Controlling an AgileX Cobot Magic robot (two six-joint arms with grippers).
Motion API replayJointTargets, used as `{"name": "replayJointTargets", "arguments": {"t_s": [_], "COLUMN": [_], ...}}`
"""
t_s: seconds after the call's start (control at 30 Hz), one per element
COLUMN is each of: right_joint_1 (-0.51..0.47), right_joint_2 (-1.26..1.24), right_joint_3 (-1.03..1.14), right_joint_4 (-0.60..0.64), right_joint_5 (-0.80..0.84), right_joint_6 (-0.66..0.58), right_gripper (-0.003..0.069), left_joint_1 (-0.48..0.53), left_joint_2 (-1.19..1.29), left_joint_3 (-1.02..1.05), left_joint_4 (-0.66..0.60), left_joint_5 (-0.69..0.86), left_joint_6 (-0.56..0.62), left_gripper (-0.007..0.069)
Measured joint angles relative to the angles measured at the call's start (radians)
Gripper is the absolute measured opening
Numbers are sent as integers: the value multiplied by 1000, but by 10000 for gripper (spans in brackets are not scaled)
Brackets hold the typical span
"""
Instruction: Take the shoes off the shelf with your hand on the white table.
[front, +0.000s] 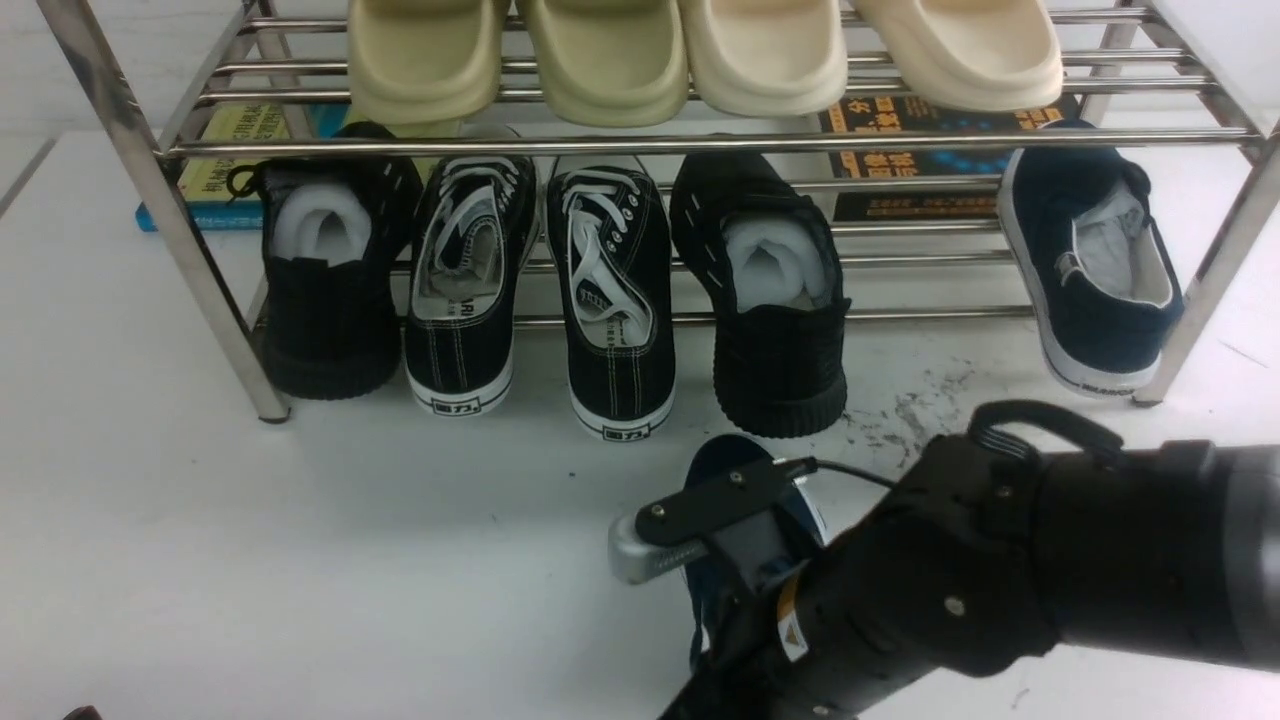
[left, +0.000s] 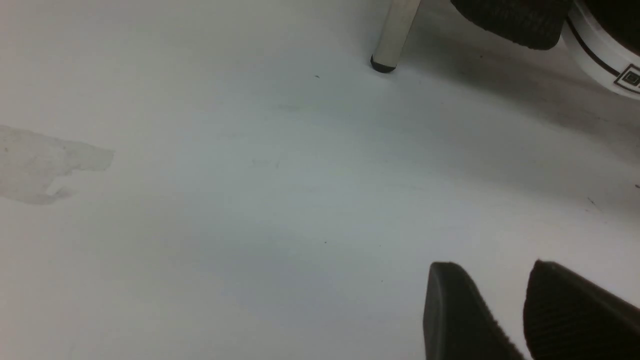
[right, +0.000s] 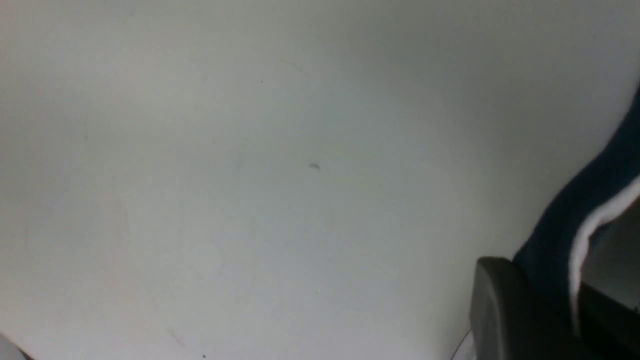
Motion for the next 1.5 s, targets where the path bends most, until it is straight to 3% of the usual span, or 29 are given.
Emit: {"name": "replayJointTargets", "arguments": {"t_s": [0.33,0.5,0.53,0.67,0.8,0.93,1.1,1.3,1.5], "right_joint_1": [-8,-28,-32,-34,-34,-34,-34,-51,-110], "right_joint_2": [2,3,5,4,-25,-61,-108,-202,-320], "right_joint_3": [0,-2,-20,-104,-219,-309,-408,-415,-415], "right_joint_4": [3,4,5,7,4,-17,-114,-276,-330], "right_joint_5": [-34,11,51,220,429,581,692,707,719], "right_joint_6": [92,97,97,47,-86,-202,-304,-282,-153], "right_gripper": [57,201,286,430,468,449,329,127,11], "left_joint_1": [0,0,0,0,0,0,0,0,0], "left_joint_2": [0,0,0,0,0,0,0,0,0], "left_joint_3": [0,0,0,0,0,0,0,0,0], "left_joint_4": [0,0,0,0,0,0,0,0,0], "left_joint_5": [0,0,0,0,0,0,0,0,0], "left_joint_6": [0,0,0,0,0,0,0,0,0], "left_gripper": [242,242,242,242,242,242,242,242,242]}}
